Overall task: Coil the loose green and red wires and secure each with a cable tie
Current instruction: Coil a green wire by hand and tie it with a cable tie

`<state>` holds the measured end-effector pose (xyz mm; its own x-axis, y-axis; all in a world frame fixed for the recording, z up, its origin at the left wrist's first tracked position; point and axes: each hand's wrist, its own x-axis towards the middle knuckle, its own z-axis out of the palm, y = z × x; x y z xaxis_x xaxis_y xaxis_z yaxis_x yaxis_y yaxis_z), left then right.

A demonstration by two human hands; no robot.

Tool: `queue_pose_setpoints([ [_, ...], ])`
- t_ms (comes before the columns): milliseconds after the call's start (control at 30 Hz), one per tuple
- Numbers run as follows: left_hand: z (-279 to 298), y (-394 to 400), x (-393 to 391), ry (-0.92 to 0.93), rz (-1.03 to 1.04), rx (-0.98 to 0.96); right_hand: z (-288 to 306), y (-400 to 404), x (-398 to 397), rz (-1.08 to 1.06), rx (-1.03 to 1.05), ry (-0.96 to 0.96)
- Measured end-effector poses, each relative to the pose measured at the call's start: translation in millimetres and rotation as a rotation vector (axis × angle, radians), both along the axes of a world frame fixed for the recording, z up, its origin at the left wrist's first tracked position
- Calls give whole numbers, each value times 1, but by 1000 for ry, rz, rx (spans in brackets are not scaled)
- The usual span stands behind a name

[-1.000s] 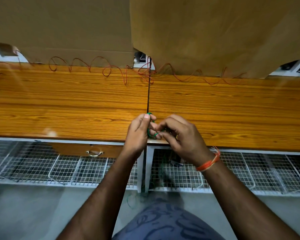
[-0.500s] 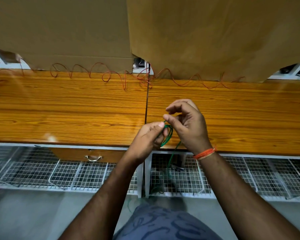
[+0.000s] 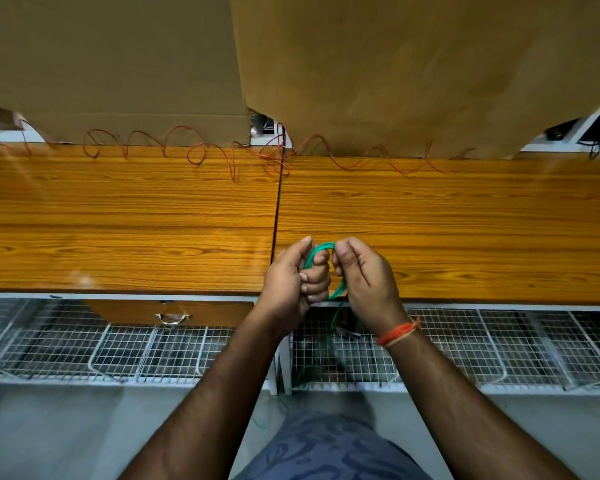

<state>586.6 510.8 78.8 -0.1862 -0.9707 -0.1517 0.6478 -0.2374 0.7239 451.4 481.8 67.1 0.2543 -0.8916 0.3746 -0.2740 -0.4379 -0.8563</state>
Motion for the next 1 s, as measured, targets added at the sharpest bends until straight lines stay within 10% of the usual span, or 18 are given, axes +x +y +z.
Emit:
queue_pose_setpoints([
  [667, 8, 7, -133, 379, -91, 117, 1, -23, -136, 153, -117, -32],
  [1000, 19, 15, -139, 299, 337, 79, -46, -31, -182, 306, 268, -151],
])
